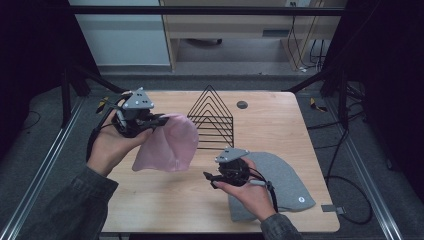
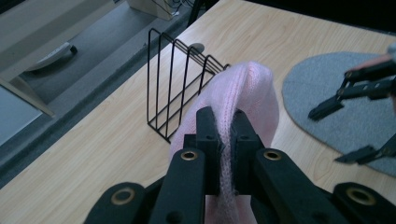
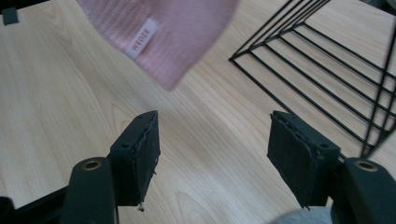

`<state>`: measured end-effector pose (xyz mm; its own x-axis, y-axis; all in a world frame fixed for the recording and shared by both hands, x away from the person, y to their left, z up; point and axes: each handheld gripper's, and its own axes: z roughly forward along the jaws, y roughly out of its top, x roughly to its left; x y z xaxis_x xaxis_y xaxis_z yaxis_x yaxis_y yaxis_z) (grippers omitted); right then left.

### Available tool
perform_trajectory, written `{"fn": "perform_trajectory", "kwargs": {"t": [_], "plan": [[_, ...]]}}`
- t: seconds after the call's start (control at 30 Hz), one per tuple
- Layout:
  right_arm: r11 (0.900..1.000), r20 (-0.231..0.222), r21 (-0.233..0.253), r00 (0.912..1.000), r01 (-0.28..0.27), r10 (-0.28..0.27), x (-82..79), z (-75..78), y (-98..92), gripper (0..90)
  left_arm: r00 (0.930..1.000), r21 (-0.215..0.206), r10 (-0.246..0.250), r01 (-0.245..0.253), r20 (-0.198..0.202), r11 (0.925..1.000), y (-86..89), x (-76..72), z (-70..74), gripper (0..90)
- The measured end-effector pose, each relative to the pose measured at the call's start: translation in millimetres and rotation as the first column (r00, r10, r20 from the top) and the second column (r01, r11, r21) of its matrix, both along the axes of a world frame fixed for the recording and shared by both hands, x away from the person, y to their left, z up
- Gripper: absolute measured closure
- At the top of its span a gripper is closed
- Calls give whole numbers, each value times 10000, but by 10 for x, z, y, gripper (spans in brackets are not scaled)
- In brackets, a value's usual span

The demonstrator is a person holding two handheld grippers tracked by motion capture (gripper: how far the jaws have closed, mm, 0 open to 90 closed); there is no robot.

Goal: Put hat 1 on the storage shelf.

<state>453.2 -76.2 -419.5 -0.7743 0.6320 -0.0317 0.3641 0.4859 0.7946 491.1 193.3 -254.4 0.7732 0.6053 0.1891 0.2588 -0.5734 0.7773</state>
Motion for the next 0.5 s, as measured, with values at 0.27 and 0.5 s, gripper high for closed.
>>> {"fn": "perform_trajectory", "kwargs": {"t": [0.27,0.5], "plan": [[9992,-108,174,9993,-358,360,38,-48,168,354,9988,-142,-473,474,97,9988,-110,-66,77,851],[9978,-310,541,9987,-384,401,137,-84,206,430,9978,-536,-643,650,140,9964,-150,-107,123,851]]}}
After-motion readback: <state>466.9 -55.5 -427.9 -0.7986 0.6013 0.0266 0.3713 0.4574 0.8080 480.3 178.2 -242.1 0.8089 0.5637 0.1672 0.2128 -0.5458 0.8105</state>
